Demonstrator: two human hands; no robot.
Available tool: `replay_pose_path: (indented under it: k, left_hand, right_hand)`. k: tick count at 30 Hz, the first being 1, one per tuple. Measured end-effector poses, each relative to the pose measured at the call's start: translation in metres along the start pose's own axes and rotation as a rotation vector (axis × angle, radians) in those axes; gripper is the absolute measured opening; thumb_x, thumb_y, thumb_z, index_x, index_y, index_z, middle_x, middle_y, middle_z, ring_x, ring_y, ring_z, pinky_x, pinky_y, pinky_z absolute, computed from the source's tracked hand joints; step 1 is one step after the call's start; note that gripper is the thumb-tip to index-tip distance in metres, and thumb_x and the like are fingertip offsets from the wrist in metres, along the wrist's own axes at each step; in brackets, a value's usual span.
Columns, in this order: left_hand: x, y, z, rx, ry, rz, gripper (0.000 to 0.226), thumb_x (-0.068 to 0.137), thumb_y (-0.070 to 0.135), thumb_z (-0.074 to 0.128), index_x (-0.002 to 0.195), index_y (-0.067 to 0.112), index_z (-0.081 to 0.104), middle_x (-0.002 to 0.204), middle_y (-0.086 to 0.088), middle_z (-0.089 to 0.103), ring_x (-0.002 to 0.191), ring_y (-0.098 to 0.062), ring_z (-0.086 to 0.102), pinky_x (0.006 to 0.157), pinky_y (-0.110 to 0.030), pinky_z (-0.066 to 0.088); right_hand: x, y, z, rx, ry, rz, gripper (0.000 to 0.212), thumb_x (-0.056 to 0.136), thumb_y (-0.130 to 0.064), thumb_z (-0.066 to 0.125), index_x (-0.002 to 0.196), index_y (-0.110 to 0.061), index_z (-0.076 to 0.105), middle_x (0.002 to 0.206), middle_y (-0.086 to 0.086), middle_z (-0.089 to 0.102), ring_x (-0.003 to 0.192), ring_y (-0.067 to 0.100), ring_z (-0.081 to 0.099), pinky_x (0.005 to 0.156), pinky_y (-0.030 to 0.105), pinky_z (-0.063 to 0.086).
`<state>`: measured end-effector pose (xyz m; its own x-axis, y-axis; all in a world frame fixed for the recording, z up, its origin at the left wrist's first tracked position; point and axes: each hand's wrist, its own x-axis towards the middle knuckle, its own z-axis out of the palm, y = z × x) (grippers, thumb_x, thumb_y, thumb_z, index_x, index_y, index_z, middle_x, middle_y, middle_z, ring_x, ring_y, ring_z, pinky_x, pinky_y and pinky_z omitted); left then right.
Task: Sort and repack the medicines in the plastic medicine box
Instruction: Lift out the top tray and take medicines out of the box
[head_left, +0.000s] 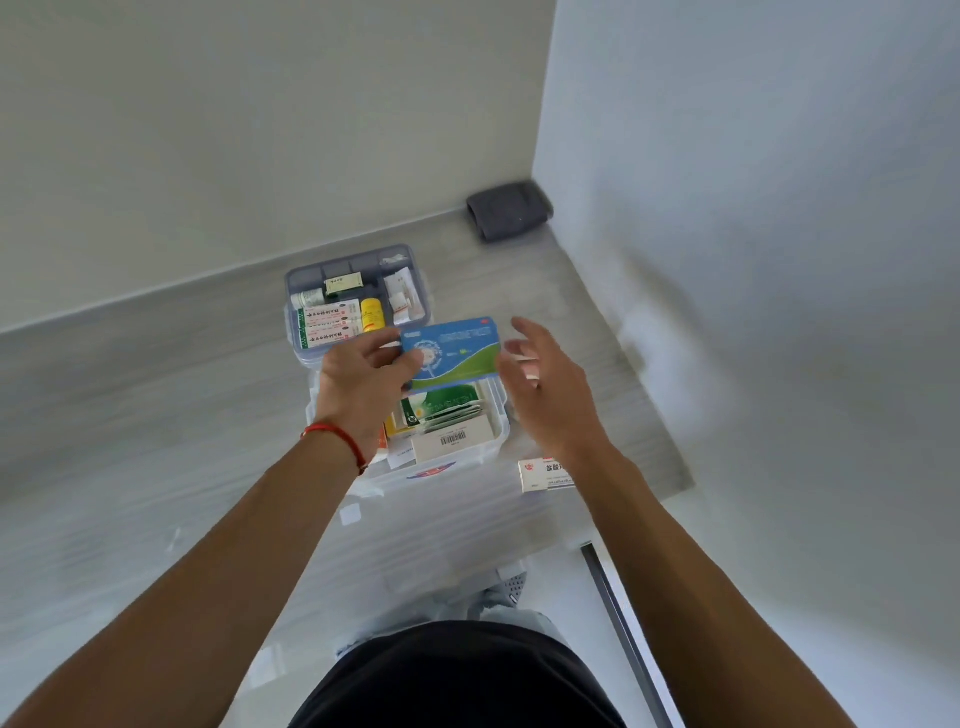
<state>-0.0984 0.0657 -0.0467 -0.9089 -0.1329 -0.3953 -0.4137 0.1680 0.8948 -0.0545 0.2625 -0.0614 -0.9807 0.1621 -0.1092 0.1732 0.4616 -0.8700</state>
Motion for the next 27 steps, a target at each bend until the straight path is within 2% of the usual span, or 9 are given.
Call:
replay_pose_path:
  k: [1, 4, 9, 11, 14, 17, 21, 24, 27]
  left_hand:
    - [-0.006, 0.007, 0.007, -0.028, -0.085, -0.010, 0.041, 0.086, 0.011, 0.076, 0.125, 0.011, 0.063, 0.106, -0.004, 0.076, 0.093, -0.019, 0.075, 0.084, -0.037, 0.061]
    - [-0.016, 0.016, 0.027, -0.049, -0.230, 0.007, 0.040, 0.089, 0.013, 0.073, 0.127, 0.009, 0.062, 0.110, -0.008, 0.075, 0.096, -0.019, 0.075, 0.085, -0.036, 0.062]
    - [-0.015, 0.002, 0.030, 0.019, -0.183, 0.002, 0.021, 0.094, 0.018, 0.067, 0.114, 0.016, 0.069, 0.105, -0.005, 0.074, 0.093, -0.020, 0.074, 0.086, -0.037, 0.061]
    - [-0.015, -0.007, 0.024, 0.034, -0.152, -0.051, 0.019, 0.093, 0.012, 0.064, 0.111, 0.015, 0.070, 0.105, -0.008, 0.074, 0.091, -0.020, 0.074, 0.083, -0.036, 0.062]
    - [-0.017, -0.018, 0.013, -0.074, -0.108, -0.193, 0.022, 0.093, -0.001, 0.057, 0.108, 0.009, 0.070, 0.103, -0.015, 0.074, 0.081, -0.024, 0.072, 0.072, -0.033, 0.060]
    - [-0.015, -0.027, 0.005, -0.103, -0.083, -0.225, 0.027, 0.091, -0.006, 0.051, 0.107, 0.005, 0.069, 0.101, -0.018, 0.074, 0.077, -0.026, 0.069, 0.067, -0.033, 0.057]
    - [-0.014, -0.034, -0.003, -0.062, -0.061, -0.237, 0.027, 0.091, -0.007, 0.050, 0.103, 0.007, 0.069, 0.097, -0.017, 0.075, 0.077, -0.026, 0.070, 0.069, -0.035, 0.057]
    - [-0.014, -0.037, -0.008, -0.069, -0.068, -0.249, 0.026, 0.091, -0.007, 0.050, 0.102, 0.006, 0.069, 0.094, -0.016, 0.075, 0.075, -0.026, 0.069, 0.073, -0.038, 0.059]
    - [-0.011, -0.039, -0.012, -0.066, -0.050, -0.234, 0.027, 0.089, -0.008, 0.049, 0.099, 0.006, 0.070, 0.090, -0.014, 0.074, 0.075, -0.026, 0.067, 0.075, -0.039, 0.060]
  right_hand:
    - [0.001, -0.002, -0.005, 0.058, 0.017, 0.020, 0.045, 0.103, -0.033, 0.056, 0.147, -0.023, 0.049, 0.123, -0.004, 0.067, 0.105, 0.012, 0.069, 0.086, 0.023, 0.059]
    - [0.001, 0.002, -0.025, 0.238, 0.075, 0.064, 0.033, 0.101, -0.022, 0.061, 0.134, -0.024, 0.060, 0.104, -0.002, 0.075, 0.091, 0.015, 0.076, 0.073, 0.036, 0.065]
    - [-0.009, 0.048, -0.064, 0.529, 0.389, 0.293, 0.024, 0.095, -0.013, 0.068, 0.118, -0.016, 0.065, 0.104, 0.007, 0.075, 0.090, 0.020, 0.078, 0.075, 0.042, 0.065]
    - [-0.014, 0.078, -0.070, 0.488, 0.507, 0.408, 0.028, 0.092, -0.016, 0.070, 0.119, -0.015, 0.062, 0.110, 0.010, 0.072, 0.092, 0.021, 0.078, 0.076, 0.044, 0.065]
    - [-0.023, 0.113, -0.061, 0.314, 0.598, 0.535, 0.029, 0.088, -0.022, 0.070, 0.115, -0.021, 0.058, 0.106, 0.002, 0.069, 0.089, 0.022, 0.076, 0.077, 0.049, 0.065]
    - [-0.023, 0.130, -0.042, 0.312, 0.514, 0.621, 0.030, 0.092, -0.017, 0.067, 0.117, -0.016, 0.052, 0.115, 0.007, 0.064, 0.092, 0.025, 0.074, 0.078, 0.048, 0.065]
    - [-0.008, 0.140, -0.022, 0.190, 0.408, 0.610, 0.030, 0.090, -0.024, 0.066, 0.115, -0.017, 0.052, 0.108, 0.003, 0.065, 0.091, 0.023, 0.072, 0.082, 0.047, 0.063]
    - [0.001, 0.136, -0.018, 0.048, 0.327, 0.570, 0.028, 0.096, -0.024, 0.064, 0.121, -0.013, 0.056, 0.111, 0.004, 0.065, 0.090, 0.020, 0.065, 0.069, 0.027, 0.052]
    - [0.005, 0.141, -0.018, -0.110, 0.243, 0.514, 0.027, 0.099, -0.023, 0.060, 0.123, -0.010, 0.060, 0.111, 0.005, 0.066, 0.089, 0.019, 0.061, 0.060, 0.019, 0.039]
